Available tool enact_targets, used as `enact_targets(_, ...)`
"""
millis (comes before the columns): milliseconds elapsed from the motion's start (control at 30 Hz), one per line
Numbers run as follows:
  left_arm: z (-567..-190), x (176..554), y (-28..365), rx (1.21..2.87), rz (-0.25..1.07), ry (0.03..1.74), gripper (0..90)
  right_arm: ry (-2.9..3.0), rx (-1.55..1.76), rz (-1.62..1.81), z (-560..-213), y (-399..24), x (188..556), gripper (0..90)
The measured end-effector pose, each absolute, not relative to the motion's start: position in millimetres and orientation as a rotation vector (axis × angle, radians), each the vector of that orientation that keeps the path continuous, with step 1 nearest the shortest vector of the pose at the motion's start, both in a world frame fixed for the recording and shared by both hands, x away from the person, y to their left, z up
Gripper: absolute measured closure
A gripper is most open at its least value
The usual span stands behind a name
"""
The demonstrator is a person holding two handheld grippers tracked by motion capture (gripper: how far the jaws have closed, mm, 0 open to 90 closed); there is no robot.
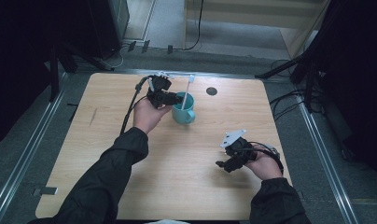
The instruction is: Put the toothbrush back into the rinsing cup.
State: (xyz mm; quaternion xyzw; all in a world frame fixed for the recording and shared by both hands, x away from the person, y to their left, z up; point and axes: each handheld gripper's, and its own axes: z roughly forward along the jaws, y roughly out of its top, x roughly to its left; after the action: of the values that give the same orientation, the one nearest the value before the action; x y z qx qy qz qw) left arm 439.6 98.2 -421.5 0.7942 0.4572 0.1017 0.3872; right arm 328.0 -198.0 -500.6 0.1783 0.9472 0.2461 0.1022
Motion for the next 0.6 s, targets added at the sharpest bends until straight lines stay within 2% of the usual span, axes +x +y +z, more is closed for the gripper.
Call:
enact_targets(100,-416,433,106,2.028,0.201,1.161,58.6,2.798,0.521,0.721,-501,-198,328,20.3)
enact_targets(600,-421,404,123,2.083,0.169,1.134,53.8,2.797,0.523,0.713,-501,-198,327,20.3)
